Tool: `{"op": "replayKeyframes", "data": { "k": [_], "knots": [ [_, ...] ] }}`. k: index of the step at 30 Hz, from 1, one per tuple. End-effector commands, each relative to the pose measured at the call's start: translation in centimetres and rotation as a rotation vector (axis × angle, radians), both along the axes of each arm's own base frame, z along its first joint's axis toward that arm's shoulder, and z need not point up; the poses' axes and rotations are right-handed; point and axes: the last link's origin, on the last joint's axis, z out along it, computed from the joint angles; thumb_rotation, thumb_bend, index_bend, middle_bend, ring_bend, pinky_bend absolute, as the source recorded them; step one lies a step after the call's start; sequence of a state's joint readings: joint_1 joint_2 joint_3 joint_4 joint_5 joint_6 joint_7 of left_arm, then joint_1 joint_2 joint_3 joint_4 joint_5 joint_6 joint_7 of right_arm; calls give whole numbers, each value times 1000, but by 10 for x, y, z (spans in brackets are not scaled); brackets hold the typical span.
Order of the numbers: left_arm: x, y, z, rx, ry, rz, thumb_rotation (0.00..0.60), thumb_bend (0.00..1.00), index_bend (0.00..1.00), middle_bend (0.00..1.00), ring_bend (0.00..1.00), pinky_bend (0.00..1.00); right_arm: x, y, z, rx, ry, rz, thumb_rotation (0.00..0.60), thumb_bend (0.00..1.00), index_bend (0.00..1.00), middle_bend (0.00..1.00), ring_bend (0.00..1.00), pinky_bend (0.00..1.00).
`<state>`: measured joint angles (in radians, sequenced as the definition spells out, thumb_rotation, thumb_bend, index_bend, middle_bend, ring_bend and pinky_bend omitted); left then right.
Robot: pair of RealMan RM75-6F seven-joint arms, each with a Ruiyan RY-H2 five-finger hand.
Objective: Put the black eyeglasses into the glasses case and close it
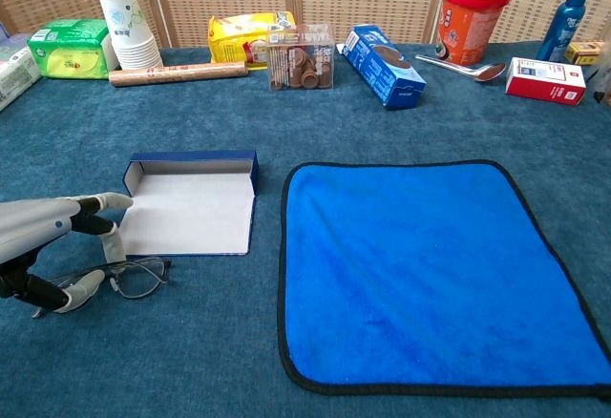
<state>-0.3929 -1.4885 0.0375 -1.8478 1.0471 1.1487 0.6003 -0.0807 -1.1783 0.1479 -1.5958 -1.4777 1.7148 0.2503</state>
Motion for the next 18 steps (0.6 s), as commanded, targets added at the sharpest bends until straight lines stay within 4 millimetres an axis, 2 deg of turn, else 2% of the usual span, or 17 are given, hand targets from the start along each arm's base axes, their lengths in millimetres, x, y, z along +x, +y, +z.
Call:
{"op": "replayKeyframes", "data": {
  "k": [1,18],
  "knots": [
    [0,-1,1,-4,12,-10,526,495,413,30,0,4,0,0,0,-1,-2,1,455,346,93,127,9,148],
    [-2,-6,-3,18,67,-29,531,527,411,32,0,4,-1,3,2,-14,-11,17,456,349,91,127,8,153]
  ]
}}
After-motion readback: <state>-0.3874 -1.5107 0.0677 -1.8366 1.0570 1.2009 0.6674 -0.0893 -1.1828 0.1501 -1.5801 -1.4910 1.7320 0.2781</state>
